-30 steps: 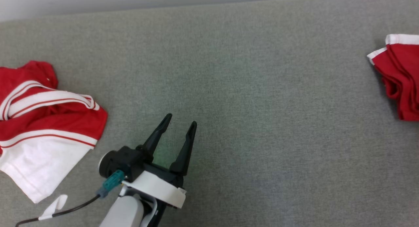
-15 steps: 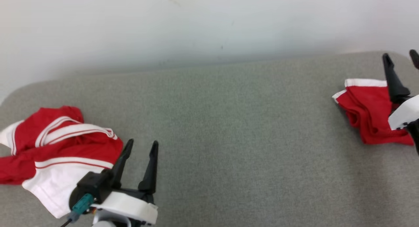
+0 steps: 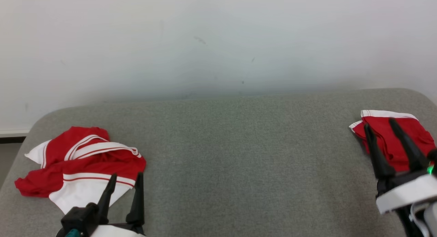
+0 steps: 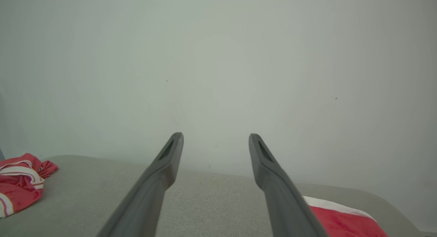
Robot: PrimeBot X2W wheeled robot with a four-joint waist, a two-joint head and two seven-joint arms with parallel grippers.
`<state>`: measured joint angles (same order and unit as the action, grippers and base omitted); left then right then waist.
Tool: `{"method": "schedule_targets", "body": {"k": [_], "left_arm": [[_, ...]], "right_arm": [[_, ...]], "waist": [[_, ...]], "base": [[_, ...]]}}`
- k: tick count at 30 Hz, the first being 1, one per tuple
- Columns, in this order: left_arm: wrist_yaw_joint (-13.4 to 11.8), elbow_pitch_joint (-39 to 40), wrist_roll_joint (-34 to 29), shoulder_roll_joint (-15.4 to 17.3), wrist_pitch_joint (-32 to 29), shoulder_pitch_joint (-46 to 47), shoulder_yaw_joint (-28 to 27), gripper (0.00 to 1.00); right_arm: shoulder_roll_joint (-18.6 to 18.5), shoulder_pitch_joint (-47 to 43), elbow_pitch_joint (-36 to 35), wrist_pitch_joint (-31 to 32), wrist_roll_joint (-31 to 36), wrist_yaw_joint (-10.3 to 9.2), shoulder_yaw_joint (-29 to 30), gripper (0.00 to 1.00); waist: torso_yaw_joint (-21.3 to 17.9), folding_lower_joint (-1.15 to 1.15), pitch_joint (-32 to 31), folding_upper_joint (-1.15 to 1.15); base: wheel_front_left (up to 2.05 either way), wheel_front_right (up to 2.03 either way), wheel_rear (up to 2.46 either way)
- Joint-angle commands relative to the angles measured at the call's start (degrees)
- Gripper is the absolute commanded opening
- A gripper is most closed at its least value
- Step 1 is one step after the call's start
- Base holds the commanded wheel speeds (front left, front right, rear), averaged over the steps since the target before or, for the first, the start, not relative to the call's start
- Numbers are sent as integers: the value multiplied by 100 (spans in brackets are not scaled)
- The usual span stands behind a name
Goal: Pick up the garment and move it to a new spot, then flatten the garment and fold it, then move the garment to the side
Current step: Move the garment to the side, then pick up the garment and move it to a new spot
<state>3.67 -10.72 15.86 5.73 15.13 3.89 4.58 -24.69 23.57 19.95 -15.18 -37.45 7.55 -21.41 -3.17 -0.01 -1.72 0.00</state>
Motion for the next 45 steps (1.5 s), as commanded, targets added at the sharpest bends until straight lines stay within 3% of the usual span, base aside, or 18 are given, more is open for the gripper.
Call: {"method": "schedule_targets", "body": {"k": [1, 9, 16, 36, 45], "left_arm": [[16, 15, -25, -13, 2, -100, -45, 100], [61, 69, -191, -182, 2, -376, -159, 100], [86, 213, -246, -253, 2, -565, -343, 100], [78, 300, -112, -275, 2, -630, -372, 100], [121, 232, -192, -274, 2, -502, -369, 100]], "right_arm": [[87, -353, -152, 7, 198, -12, 193, 100], [1039, -2129, -1315, 7, 1002, -12, 1189, 100], [1492, -2699, -1575, 7, 1576, -12, 1339, 100], [1557, -2486, -1449, 7, 1861, -13, 1255, 100], [1572, -2509, -1401, 7, 1794, -13, 1195, 100]], "waist": [[29, 1, -28, 0], [76, 1, -179, 0], [2, 1, -168, 0], [-47, 1, -80, 0], [322, 1, -106, 0]], "base": [[0, 0, 0], [0, 0, 0], [0, 0, 0], [0, 0, 0], [0, 0, 0]]}}
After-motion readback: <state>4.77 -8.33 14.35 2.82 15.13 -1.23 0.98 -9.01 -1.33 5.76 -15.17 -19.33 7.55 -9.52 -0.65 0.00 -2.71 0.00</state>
